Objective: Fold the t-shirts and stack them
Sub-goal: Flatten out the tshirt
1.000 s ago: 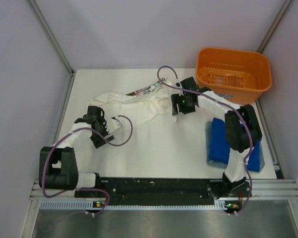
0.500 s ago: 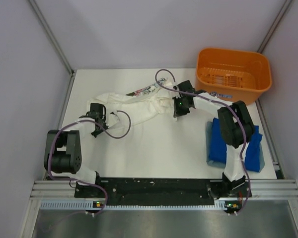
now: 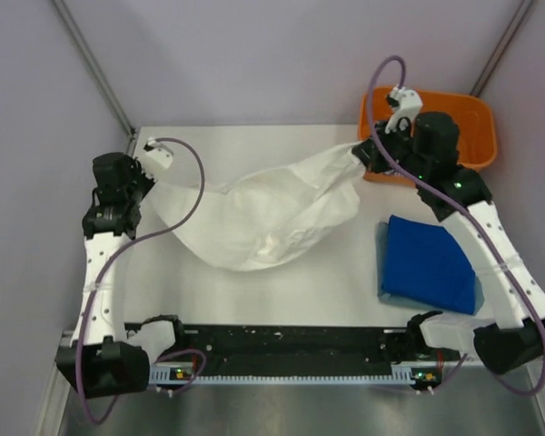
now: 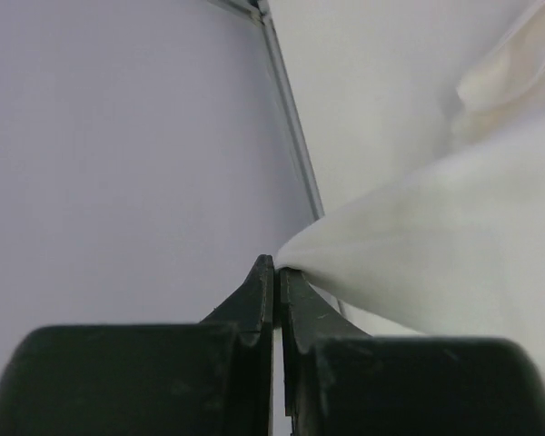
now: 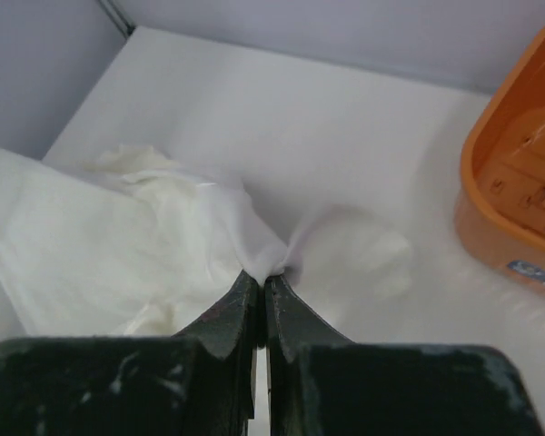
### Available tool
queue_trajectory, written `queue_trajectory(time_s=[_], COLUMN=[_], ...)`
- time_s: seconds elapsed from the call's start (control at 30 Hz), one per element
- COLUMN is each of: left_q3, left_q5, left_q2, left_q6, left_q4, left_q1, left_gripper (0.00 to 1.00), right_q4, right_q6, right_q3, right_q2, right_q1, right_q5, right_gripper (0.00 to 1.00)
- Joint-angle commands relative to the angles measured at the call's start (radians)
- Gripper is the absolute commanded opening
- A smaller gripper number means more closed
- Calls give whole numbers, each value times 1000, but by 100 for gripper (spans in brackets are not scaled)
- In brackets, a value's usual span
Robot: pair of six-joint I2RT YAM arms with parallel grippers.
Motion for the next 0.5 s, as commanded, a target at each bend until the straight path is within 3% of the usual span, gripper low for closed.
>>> queue_trajectory(time_s=[0.0, 0.27, 0.47], left_q3=[128, 392, 322], left_q5=[48, 71, 131], left_q2=[-85, -119, -145], left_q6=[-4, -4, 17], left_q4=[-157, -352, -401], left_q1=[18, 21, 21], left_gripper=[0, 0, 0], right_q4=[-4, -28, 8], right_q6=[-61, -101, -111], right_q3=[36, 93, 138], right_q2=[-142, -277, -179], right_q1=[-16, -16, -14], right_q5=[43, 71, -64], right_gripper=[0, 0, 0])
